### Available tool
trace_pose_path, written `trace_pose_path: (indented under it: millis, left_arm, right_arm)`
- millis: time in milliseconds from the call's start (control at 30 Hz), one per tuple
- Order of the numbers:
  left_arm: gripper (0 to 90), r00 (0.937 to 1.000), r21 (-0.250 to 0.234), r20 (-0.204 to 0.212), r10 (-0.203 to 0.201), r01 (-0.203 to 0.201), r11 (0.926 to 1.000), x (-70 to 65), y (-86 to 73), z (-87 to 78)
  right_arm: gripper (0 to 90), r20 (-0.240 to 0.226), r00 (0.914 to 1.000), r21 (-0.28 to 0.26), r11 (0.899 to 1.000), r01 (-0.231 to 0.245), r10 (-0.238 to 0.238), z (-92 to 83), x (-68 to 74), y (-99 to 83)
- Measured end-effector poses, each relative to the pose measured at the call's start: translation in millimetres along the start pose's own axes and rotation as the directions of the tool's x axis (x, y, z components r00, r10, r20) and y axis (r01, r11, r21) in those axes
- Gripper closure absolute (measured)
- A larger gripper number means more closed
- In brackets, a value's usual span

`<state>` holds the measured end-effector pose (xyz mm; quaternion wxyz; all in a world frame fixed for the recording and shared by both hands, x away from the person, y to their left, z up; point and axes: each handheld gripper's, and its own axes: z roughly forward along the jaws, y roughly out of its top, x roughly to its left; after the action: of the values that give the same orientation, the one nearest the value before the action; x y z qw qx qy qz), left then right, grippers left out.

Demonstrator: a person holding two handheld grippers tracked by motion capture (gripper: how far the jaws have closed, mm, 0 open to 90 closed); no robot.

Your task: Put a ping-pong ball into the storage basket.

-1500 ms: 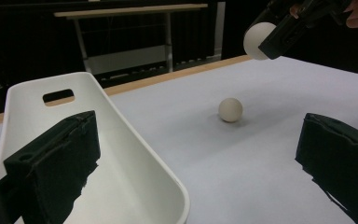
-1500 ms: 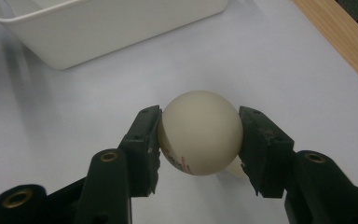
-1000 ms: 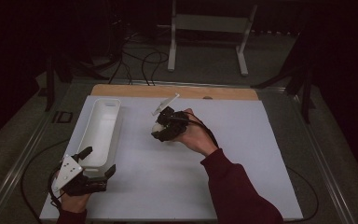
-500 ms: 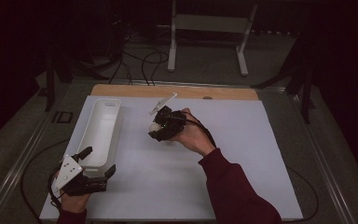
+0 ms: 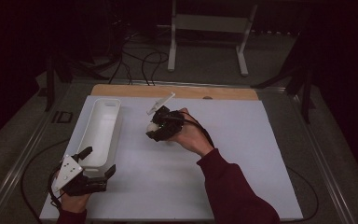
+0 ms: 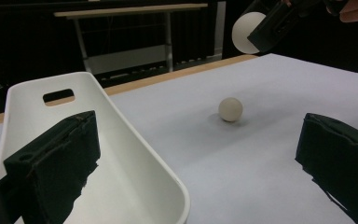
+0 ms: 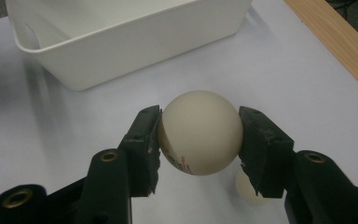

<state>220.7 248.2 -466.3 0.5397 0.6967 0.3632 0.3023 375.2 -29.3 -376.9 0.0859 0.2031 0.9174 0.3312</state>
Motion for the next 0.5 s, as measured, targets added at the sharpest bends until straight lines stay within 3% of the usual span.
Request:
trace_pose_path:
  millis: [500]
  left_arm:
    - [0.0,1.0,-0.001,0.0,0.0,0.0,1.0,0.2,0.1,-0.2]
  right_arm:
    - [50.5,-0.003,0.9999,-0.008,1.0,0.013,-0.013,-1.1,2.3,6.2]
